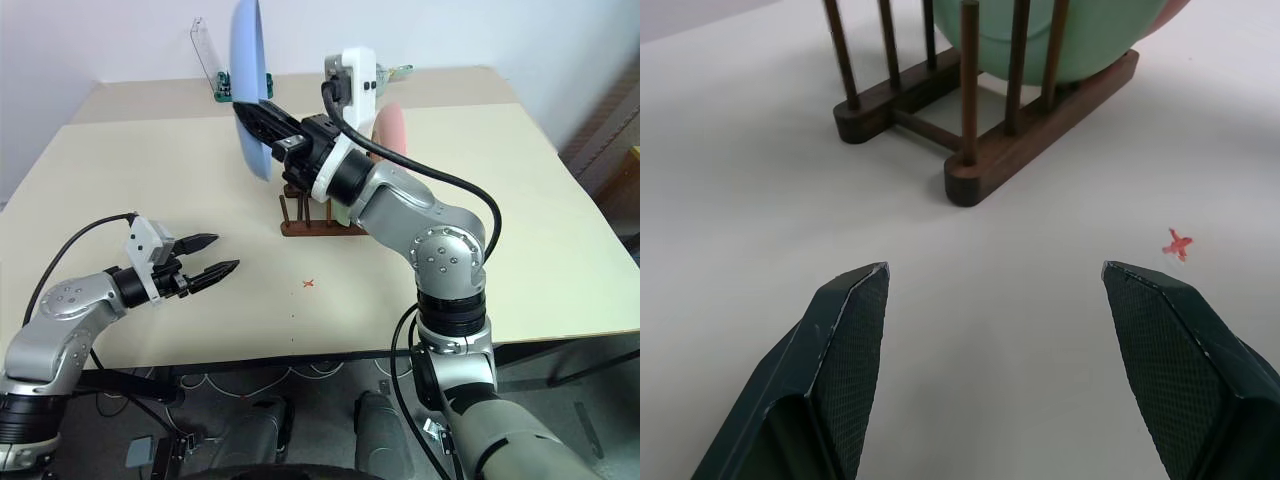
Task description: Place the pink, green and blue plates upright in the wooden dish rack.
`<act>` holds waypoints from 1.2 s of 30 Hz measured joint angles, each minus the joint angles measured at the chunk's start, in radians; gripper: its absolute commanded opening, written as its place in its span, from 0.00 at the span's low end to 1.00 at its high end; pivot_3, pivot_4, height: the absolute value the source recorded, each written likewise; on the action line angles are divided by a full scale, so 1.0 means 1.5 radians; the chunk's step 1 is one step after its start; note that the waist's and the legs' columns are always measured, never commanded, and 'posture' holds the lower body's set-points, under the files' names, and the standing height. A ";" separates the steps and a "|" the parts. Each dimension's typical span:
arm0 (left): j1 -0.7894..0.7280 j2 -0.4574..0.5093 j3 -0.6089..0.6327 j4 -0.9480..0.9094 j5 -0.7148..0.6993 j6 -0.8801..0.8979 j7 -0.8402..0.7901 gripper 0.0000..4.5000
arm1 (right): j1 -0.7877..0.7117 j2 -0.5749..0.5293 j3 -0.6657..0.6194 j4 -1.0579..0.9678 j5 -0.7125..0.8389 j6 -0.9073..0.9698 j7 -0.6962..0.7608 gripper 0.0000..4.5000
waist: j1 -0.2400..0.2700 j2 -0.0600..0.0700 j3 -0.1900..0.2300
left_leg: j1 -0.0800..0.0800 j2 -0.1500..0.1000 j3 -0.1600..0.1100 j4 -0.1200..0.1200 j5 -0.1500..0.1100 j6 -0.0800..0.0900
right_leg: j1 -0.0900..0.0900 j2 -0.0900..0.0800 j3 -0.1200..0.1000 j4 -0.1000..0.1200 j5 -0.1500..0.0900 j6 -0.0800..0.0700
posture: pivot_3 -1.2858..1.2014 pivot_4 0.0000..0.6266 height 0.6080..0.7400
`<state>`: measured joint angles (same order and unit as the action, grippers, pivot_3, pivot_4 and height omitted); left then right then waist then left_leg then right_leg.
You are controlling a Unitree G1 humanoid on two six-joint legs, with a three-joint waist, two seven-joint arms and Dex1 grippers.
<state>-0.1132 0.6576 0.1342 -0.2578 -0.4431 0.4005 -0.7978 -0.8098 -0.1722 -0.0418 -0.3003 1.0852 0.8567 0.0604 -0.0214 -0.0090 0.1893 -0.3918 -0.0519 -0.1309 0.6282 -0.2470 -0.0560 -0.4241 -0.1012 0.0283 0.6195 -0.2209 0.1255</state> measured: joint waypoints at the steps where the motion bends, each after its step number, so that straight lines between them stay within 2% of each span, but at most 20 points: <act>1: 0.001 0.000 0.000 0.000 0.000 0.000 0.000 0.78 | 0.001 0.000 -0.006 0.010 0.000 0.007 -0.009 0.00 | 0.000 0.000 0.000 | 0.000 0.000 0.000 0.000 0.000 0.000 | 0.000 0.000 0.000 0.000 0.000 0.000 | 0.52 0.24 1.00; 20: 0.000 0.000 0.000 -0.012 -0.001 0.000 0.006 0.78 | 0.004 0.016 -0.037 0.078 0.000 0.077 -0.088 0.00 | -0.001 0.000 0.000 | 0.000 0.000 0.000 0.000 0.000 0.000 | 0.000 0.000 0.000 0.000 0.000 0.000 | 0.52 0.24 1.00; 23: 0.000 0.000 0.000 -0.012 -0.001 0.000 0.004 0.78 | 0.004 0.017 -0.040 0.081 0.000 0.086 -0.091 0.21 | -0.001 0.000 0.000 | 0.000 0.000 0.000 0.000 0.000 0.000 | 0.000 0.000 0.000 0.000 0.000 0.000 | 0.52 0.24 1.00; 28: 0.000 0.000 0.000 -0.014 -0.001 0.000 0.005 0.78 | 0.004 0.017 -0.043 0.085 -0.002 0.092 -0.090 0.74 | -0.001 0.000 0.000 | 0.000 0.000 0.000 0.000 0.000 0.000 | 0.000 0.000 0.000 0.000 0.000 0.000 | 0.52 0.24 1.00; 36: 0.000 -0.001 0.000 -0.014 -0.001 0.001 0.008 0.78 | -0.003 -0.006 -0.038 0.081 -0.024 0.097 -0.077 0.74 | -0.001 0.000 0.000 | 0.000 0.000 0.000 0.000 0.000 0.000 | 0.000 0.000 0.000 0.000 0.000 0.000 | 0.52 0.24 1.00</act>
<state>-0.1133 0.6555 0.1340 -0.2793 -0.4446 0.4013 -0.7853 -0.8142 -0.1815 -0.0996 -0.1789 1.0496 1.0014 -0.0554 -0.0233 -0.0087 0.1895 -0.3918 -0.0518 -0.1307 0.6278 -0.2471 -0.0559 -0.4241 -0.1011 0.0283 0.6192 -0.2210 0.1255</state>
